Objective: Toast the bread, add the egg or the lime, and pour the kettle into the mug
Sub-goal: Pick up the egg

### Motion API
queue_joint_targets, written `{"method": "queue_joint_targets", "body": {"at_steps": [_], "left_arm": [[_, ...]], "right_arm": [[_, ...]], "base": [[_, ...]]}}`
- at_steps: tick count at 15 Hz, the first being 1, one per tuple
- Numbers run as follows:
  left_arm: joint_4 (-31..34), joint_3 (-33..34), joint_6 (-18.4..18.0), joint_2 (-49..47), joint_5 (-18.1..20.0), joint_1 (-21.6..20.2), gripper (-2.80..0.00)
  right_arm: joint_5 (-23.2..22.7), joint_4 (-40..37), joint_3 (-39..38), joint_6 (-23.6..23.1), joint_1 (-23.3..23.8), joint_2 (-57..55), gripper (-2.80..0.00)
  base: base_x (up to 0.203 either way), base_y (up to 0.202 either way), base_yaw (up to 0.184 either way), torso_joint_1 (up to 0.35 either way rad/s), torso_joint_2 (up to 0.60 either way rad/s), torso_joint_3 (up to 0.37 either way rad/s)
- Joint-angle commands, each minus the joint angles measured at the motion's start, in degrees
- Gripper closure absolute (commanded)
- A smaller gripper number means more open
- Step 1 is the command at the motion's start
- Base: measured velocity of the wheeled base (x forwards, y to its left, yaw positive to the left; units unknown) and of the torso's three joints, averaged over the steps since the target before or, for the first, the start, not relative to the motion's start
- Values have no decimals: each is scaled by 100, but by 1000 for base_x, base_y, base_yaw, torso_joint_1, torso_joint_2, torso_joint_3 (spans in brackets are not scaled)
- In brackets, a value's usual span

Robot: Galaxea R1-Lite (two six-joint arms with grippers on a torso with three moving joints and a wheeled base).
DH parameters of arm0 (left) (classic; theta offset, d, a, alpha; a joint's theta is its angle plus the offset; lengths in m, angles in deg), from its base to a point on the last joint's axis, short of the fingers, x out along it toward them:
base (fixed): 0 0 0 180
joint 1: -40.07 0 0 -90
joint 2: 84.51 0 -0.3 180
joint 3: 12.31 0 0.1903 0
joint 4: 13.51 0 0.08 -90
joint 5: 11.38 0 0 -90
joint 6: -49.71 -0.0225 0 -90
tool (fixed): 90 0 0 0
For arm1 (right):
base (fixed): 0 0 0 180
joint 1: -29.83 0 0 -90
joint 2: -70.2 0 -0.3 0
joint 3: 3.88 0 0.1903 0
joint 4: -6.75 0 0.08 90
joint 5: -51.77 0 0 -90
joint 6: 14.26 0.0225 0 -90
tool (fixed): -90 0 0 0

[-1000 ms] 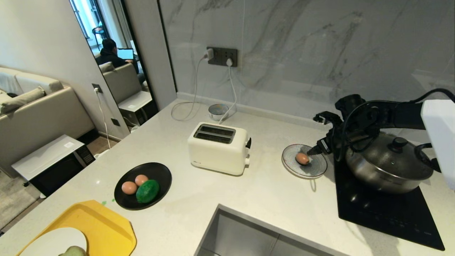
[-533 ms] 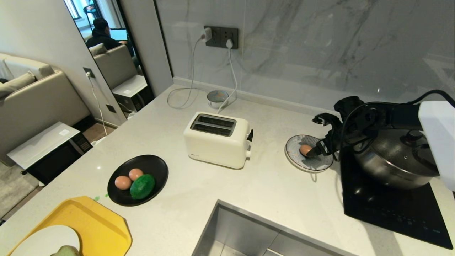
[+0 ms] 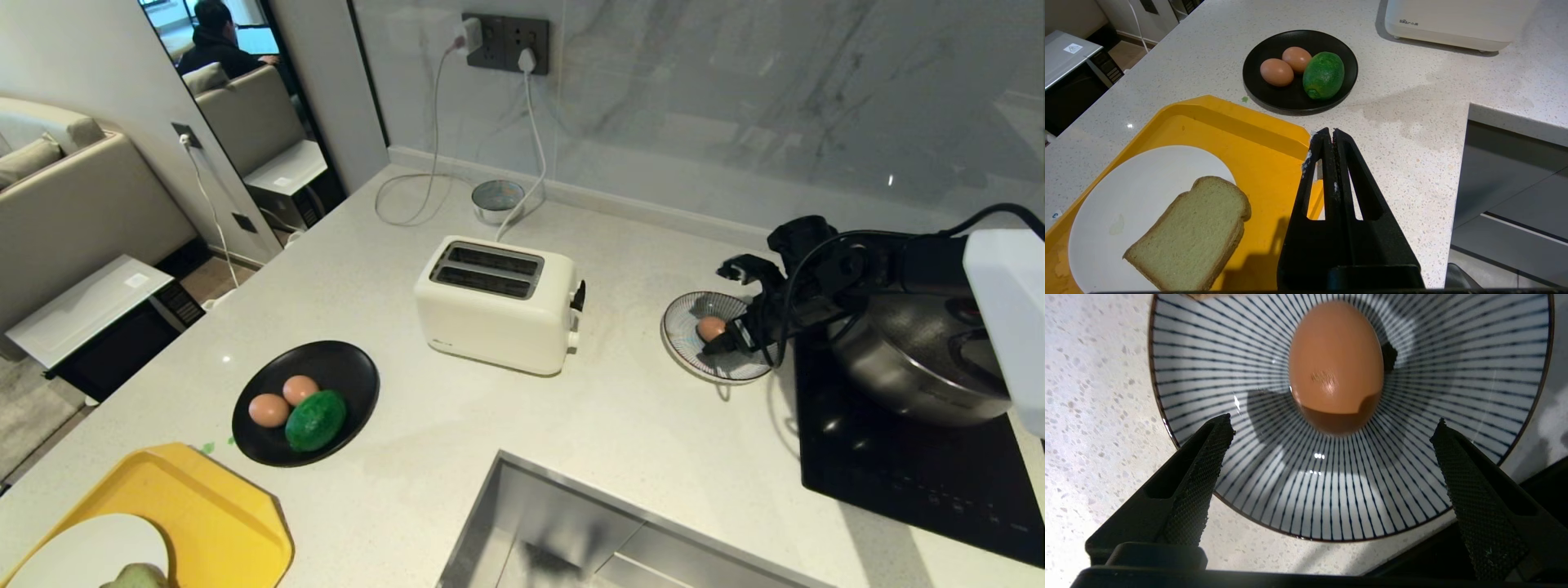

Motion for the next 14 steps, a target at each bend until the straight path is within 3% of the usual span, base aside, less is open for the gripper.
{"method": "queue_joint_targets", "body": {"at_steps": [1, 7, 14], "left_arm": [[-2, 0, 1, 3, -2, -2, 0], [-2, 0, 1, 4, -2, -2, 0], [-2, 0, -16, 4, -2, -2, 0]], "right_arm": [[-4, 105, 21, -25, -22, 14, -280], [58, 654, 38, -70, -31, -180, -280], [58, 704, 38, -88, -40, -171, -280]], "base": [[0, 0, 0, 0, 0, 0], [0, 0, 0, 0, 0, 0], [0, 0, 0, 1, 1, -31]]}}
